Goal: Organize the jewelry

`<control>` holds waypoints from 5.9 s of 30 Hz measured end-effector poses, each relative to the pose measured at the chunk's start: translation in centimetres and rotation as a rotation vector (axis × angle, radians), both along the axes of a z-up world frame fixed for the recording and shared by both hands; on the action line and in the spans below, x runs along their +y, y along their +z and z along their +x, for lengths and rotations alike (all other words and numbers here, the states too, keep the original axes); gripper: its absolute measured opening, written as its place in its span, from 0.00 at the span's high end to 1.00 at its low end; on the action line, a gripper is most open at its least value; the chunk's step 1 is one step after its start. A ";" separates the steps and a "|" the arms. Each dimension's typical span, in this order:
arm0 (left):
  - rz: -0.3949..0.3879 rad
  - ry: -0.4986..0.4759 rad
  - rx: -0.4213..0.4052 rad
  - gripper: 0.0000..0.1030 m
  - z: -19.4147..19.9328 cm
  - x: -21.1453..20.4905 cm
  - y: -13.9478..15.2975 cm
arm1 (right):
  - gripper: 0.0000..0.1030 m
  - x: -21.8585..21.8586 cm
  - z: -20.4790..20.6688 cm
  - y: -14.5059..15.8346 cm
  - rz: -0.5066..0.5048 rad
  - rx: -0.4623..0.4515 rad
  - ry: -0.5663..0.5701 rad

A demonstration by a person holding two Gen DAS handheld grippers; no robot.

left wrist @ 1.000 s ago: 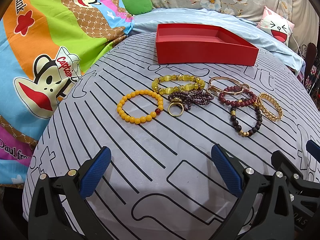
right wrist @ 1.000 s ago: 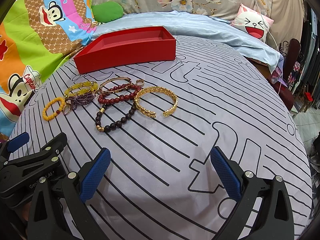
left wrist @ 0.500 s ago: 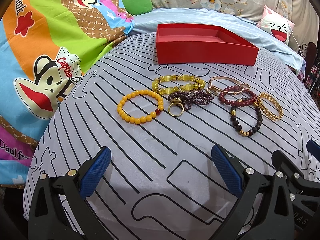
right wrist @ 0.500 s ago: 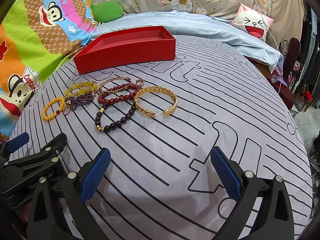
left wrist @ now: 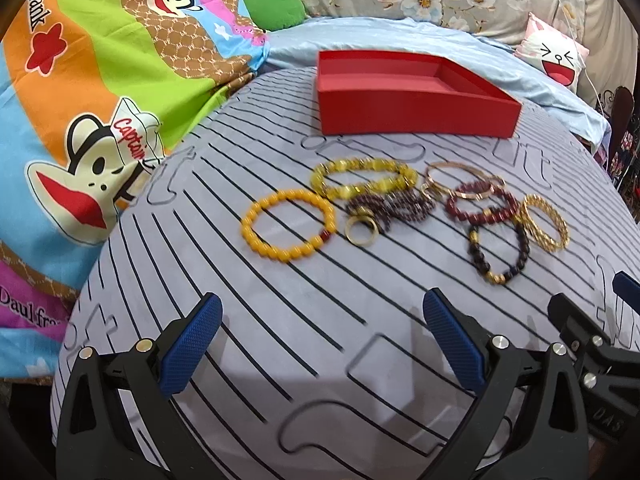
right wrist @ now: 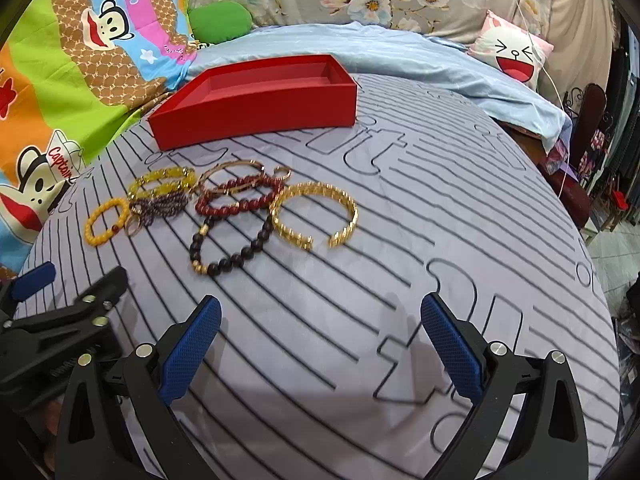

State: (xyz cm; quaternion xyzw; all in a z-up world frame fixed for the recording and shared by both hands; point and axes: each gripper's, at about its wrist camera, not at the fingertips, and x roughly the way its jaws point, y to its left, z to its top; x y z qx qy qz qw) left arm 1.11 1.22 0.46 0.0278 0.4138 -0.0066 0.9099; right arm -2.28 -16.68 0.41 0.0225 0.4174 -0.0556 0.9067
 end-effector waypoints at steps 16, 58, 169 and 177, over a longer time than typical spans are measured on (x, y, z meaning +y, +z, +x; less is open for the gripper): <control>-0.039 0.053 0.046 0.07 4.7 3.3 -1.0 | 0.32 -0.8 6.4 -0.8 0.042 0.035 0.023; -0.080 0.054 0.061 0.15 6.4 4.9 -0.9 | 0.44 -1.0 5.2 -0.2 0.075 0.002 0.016; -0.044 -0.141 -0.123 0.50 18.4 -4.2 10.6 | 0.35 -1.8 17.1 11.5 0.102 -0.090 0.221; -0.061 -0.123 -0.099 0.49 12.5 -3.0 9.0 | 0.35 -0.8 9.9 8.6 0.056 -0.063 0.211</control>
